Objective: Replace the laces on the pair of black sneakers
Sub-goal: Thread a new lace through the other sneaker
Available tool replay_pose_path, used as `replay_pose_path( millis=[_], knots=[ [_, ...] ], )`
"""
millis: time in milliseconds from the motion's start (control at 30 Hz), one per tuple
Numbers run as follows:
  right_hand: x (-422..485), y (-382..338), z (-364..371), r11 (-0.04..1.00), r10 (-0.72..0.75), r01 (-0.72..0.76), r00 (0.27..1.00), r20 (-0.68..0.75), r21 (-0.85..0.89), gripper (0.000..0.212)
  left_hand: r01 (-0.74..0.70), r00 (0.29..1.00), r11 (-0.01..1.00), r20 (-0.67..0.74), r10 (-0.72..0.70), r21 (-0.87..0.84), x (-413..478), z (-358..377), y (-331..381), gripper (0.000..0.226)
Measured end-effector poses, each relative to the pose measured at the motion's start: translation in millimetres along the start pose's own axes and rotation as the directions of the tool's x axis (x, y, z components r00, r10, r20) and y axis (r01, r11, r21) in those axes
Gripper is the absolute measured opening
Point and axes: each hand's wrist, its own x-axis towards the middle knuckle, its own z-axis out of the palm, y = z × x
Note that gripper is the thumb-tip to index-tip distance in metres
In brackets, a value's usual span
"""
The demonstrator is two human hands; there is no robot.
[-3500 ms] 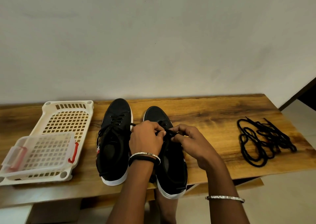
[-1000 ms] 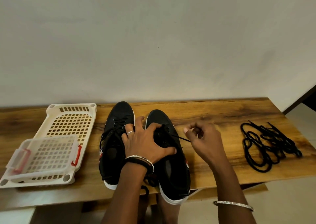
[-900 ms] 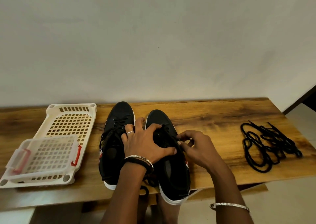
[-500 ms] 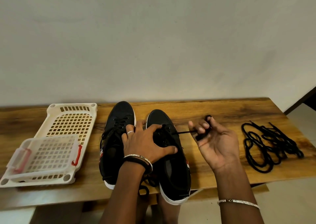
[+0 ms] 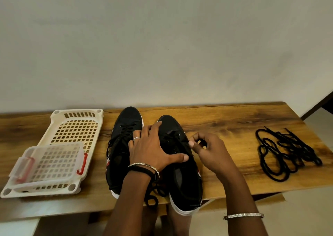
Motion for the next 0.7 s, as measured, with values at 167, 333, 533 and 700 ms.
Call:
replay_pose_path(
  millis=[167, 333, 533, 700],
  knots=[
    [-6.4, -15.9, -16.2, 0.49, 0.134, -0.115, 0.989, 0.056, 0.864, 0.02, -0.001, 1.0, 1.0, 0.022, 0.001, 0.006, -0.8, 1.1, -0.7, 0.124],
    [-4.0, -6.3, -27.1, 0.121, 0.205, -0.081, 0.977, 0.055, 0.989, 0.015, -0.014, 1.0, 1.0, 0.023, 0.014, -0.012, -0.4, 0.7, -1.7, 0.122],
    [-3.4, 1.0, -26.1, 0.898, 0.147, -0.02, 0.955, -0.257, 0.44, 0.011, -0.012, 0.999, 0.996, 0.035, 0.016, -0.092, 4.3, 4.9, -5.7, 0.125],
    [0.4, 3.1, -3.7, 0.993, -0.051, 0.054, 0.998, 0.036, -0.105, 0.005, -0.014, 0.999, 0.975, 0.032, 0.022, -0.222, 4.5, 8.1, -6.2, 0.119]
  ],
)
